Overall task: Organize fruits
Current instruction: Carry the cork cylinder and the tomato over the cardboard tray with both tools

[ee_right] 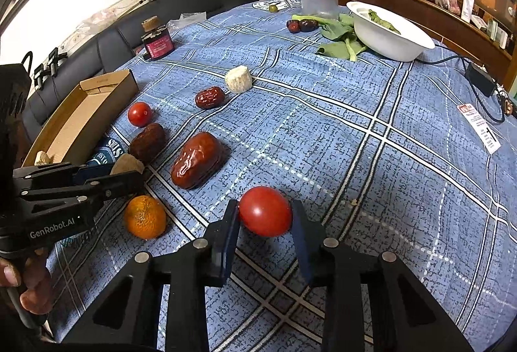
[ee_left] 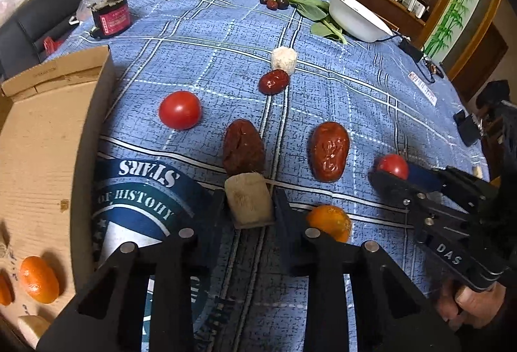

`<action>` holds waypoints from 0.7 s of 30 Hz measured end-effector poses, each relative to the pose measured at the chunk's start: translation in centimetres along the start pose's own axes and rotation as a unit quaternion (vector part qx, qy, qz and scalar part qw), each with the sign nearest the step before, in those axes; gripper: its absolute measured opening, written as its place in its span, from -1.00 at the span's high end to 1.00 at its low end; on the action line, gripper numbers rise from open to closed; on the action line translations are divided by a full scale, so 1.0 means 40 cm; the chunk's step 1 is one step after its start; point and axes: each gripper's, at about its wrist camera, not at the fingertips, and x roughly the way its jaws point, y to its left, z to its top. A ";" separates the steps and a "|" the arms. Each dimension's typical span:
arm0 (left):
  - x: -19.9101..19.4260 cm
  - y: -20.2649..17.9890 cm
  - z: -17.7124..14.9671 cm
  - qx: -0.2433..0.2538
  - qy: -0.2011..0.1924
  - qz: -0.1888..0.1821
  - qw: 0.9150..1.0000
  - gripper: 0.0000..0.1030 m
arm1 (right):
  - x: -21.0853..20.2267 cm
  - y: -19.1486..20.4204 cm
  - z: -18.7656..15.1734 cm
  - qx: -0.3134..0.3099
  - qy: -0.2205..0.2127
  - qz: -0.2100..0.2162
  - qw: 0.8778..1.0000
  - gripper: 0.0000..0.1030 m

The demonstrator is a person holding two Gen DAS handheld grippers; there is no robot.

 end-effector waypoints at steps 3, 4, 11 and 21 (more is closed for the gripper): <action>-0.010 0.003 -0.007 -0.002 -0.003 0.000 1.000 0.49 | -0.020 0.004 -0.005 0.004 -0.006 0.006 1.000 0.37; -0.014 0.005 -0.009 -0.003 -0.004 0.000 1.000 0.49 | -0.029 0.007 -0.006 0.005 -0.008 0.008 1.000 0.38; -0.059 0.021 -0.028 -0.007 -0.018 0.007 1.000 0.49 | -0.072 0.048 -0.006 0.002 -0.019 0.026 0.999 0.38; -0.116 0.059 -0.055 -0.015 -0.036 0.019 0.999 0.48 | -0.112 0.134 0.005 -0.025 -0.030 0.040 0.998 0.38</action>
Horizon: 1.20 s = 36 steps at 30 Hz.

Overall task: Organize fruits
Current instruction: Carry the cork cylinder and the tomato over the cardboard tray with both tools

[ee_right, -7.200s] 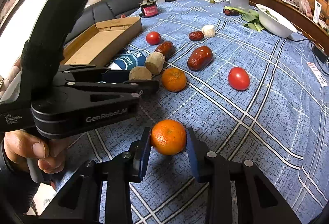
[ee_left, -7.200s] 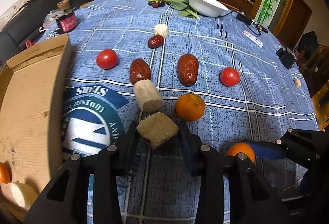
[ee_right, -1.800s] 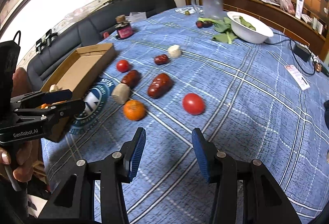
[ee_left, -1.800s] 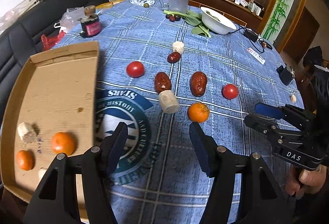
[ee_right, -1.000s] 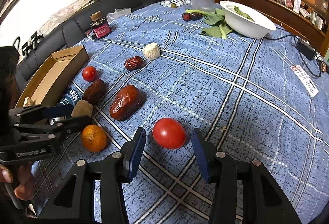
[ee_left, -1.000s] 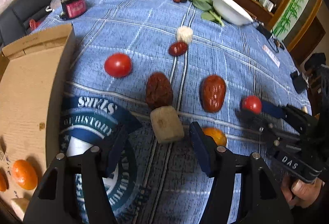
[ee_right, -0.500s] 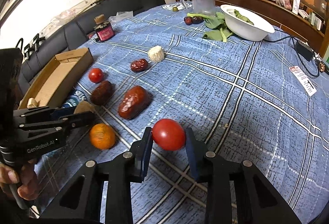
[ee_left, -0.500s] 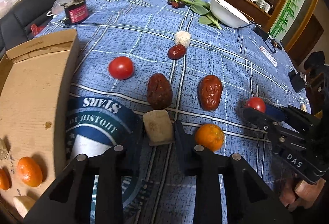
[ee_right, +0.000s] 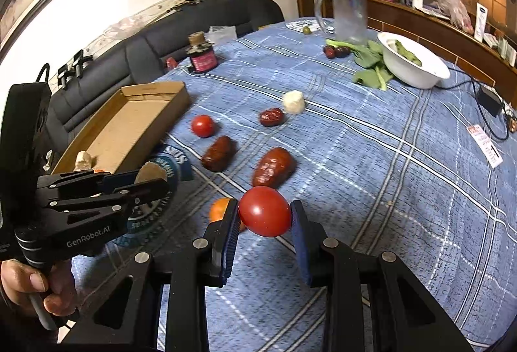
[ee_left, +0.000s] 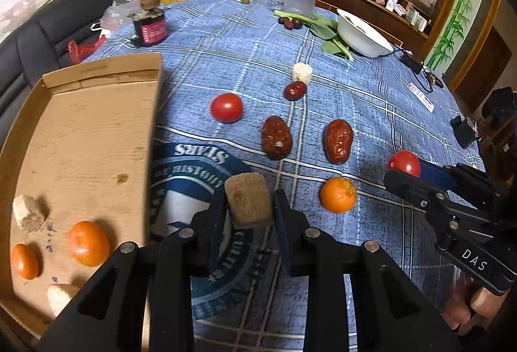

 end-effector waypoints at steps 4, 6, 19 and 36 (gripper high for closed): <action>-0.020 0.032 -0.008 -0.009 -0.005 0.005 1.000 0.48 | -0.004 0.037 0.007 -0.012 -0.003 0.007 1.000 0.38; -0.028 0.043 -0.011 -0.013 -0.007 0.007 1.000 0.48 | -0.003 0.055 0.010 -0.016 -0.003 0.010 1.000 0.38; -0.090 0.118 -0.027 -0.030 -0.029 0.023 0.999 0.48 | 0.006 0.169 0.031 -0.052 -0.004 0.032 0.998 0.39; -0.118 0.252 -0.039 -0.064 -0.037 0.046 0.996 0.48 | 0.055 0.317 0.071 -0.099 0.003 0.062 0.993 0.39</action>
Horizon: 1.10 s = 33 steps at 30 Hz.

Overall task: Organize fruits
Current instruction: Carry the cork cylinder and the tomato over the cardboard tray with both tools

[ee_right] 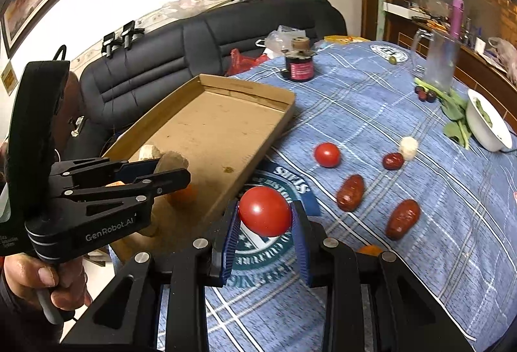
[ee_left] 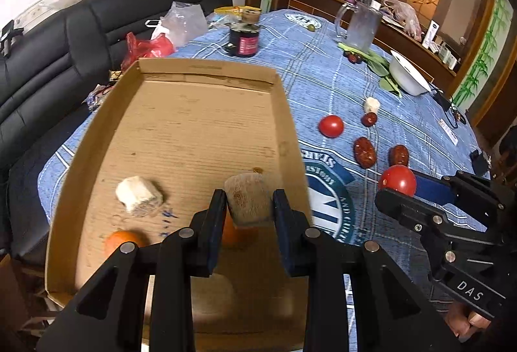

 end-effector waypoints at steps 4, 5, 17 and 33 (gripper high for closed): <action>0.002 0.032 0.001 -0.007 0.001 0.006 1.000 0.48 | 0.018 0.026 0.015 -0.008 0.003 0.006 1.000 0.39; 0.002 0.042 0.001 -0.010 0.000 0.008 1.000 0.48 | 0.023 0.033 0.019 -0.010 0.003 0.008 1.000 0.39; 0.007 0.122 0.006 -0.029 0.002 0.025 0.999 0.48 | 0.071 0.092 0.059 -0.029 0.008 0.026 0.999 0.39; 0.012 0.162 0.057 -0.029 -0.003 0.028 0.999 0.48 | 0.166 0.135 0.112 -0.037 0.020 0.041 0.998 0.39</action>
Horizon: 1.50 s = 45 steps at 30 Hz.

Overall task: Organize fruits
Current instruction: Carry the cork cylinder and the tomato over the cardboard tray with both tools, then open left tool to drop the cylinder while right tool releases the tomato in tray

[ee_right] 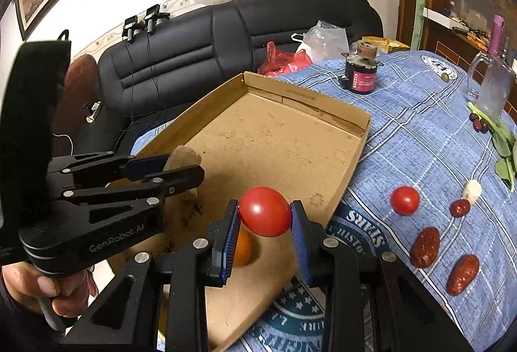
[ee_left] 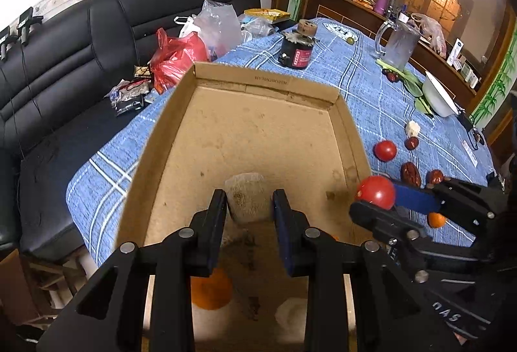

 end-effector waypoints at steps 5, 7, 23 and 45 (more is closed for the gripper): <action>0.026 0.012 0.043 0.003 0.002 0.010 1.000 0.48 | 0.046 -0.005 0.021 0.002 0.012 0.004 1.000 0.39; 0.054 0.018 0.054 0.005 0.013 0.018 1.000 0.48 | 0.067 -0.009 0.026 0.003 0.018 0.006 1.000 0.39; 0.138 0.007 0.052 0.025 0.092 0.044 0.995 0.46 | 0.153 -0.006 0.010 -0.003 0.059 0.012 0.998 0.36; -0.003 -0.026 0.001 0.009 0.027 0.056 0.998 0.15 | -0.049 -0.029 -0.036 0.014 0.002 0.004 1.000 0.17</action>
